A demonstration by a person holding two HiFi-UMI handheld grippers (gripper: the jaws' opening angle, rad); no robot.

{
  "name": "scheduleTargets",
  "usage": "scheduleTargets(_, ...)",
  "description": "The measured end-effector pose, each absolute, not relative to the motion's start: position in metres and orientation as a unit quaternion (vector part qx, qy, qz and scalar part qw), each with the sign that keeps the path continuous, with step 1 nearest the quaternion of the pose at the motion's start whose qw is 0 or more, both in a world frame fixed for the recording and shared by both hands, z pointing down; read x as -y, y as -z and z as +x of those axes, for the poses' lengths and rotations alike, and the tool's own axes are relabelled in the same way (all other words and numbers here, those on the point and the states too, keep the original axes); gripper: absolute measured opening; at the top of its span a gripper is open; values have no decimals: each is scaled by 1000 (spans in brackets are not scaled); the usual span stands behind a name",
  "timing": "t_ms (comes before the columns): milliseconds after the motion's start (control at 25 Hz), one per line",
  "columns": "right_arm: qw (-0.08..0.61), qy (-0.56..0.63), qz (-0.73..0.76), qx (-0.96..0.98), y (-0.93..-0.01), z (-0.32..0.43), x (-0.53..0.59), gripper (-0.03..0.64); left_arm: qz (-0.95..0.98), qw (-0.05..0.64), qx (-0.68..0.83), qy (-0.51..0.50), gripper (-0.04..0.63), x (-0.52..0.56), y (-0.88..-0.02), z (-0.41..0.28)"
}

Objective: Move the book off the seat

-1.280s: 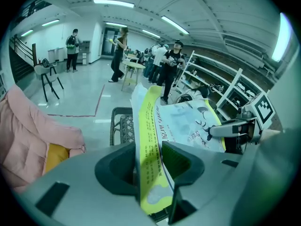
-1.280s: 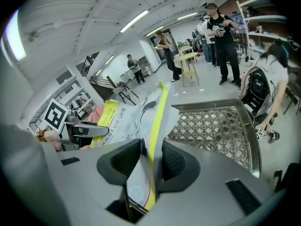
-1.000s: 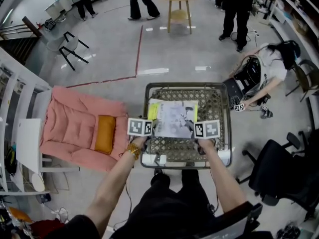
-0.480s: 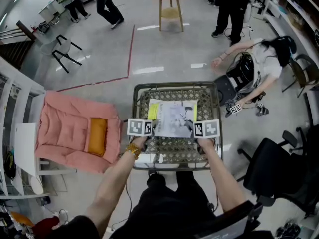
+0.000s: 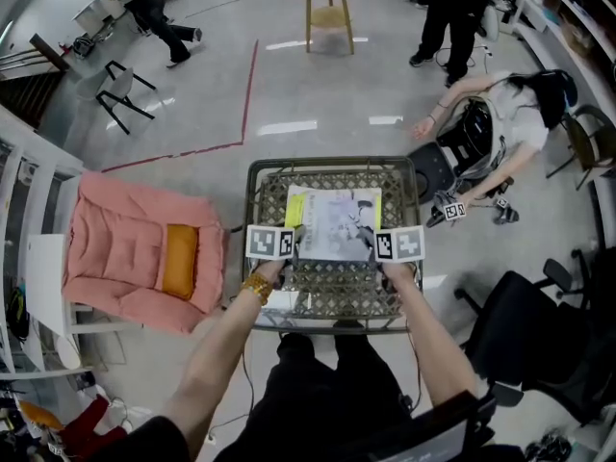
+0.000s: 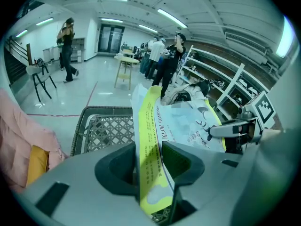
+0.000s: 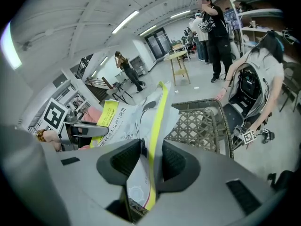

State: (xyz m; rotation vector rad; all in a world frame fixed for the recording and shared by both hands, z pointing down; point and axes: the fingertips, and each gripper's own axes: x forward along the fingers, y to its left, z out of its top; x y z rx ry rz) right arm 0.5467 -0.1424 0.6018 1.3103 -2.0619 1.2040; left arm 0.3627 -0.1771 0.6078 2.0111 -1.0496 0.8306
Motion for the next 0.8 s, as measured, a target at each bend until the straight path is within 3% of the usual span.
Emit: scheduleTargets(800, 211, -428, 468, 744, -647, 591, 209, 133, 775, 357, 412, -319, 167, 240, -652, 406)
